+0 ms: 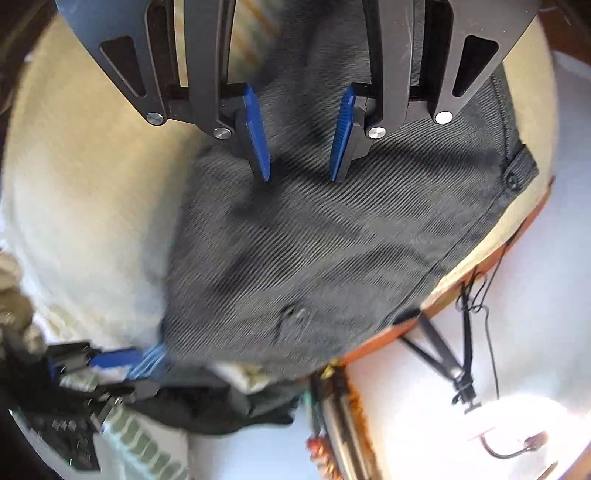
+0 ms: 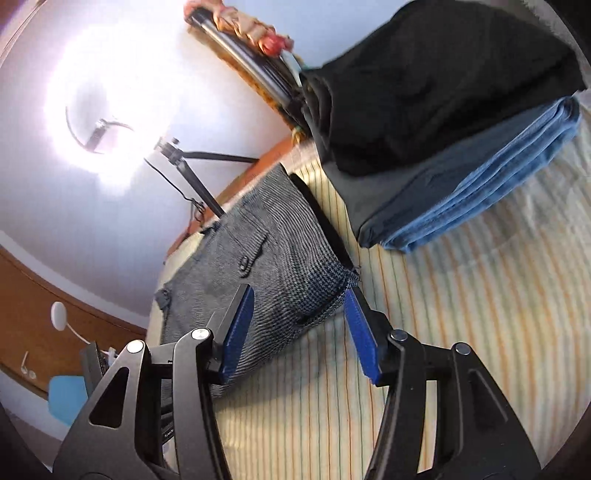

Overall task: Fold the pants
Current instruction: 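Lower the folded shorts and open the right gripper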

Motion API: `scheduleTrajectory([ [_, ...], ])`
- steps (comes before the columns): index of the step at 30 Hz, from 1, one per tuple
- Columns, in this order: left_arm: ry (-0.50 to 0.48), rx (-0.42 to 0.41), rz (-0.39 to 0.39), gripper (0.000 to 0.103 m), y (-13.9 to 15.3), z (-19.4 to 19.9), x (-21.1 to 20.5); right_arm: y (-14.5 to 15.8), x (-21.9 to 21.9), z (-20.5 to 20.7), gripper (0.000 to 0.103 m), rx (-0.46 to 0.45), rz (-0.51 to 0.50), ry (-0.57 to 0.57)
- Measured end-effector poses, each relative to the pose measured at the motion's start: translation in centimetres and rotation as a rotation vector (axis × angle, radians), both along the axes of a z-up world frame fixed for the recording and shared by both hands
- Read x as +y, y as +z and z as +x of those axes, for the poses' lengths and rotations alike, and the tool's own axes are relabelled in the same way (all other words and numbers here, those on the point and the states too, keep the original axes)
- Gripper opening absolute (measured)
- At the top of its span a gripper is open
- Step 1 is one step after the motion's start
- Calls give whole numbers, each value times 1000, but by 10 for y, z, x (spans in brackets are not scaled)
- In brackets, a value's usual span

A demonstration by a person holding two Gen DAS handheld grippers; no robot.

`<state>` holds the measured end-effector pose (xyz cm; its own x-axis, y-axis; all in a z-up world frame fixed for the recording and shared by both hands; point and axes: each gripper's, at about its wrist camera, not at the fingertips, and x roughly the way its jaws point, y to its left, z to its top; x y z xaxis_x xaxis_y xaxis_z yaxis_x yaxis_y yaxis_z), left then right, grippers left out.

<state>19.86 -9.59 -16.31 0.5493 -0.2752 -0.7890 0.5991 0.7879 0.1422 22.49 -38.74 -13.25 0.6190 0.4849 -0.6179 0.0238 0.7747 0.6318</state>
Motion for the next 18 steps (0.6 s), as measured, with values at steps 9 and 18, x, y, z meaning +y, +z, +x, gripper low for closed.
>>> scheduleTrajectory([
  [9, -152, -17, -31, 57, 30, -7, -90, 31, -41, -9, 66, -38, -33, -89],
  [18, -226, -37, 102, 57, 21, 24, -168, 29, -75, -13, 68, -26, 13, -155],
])
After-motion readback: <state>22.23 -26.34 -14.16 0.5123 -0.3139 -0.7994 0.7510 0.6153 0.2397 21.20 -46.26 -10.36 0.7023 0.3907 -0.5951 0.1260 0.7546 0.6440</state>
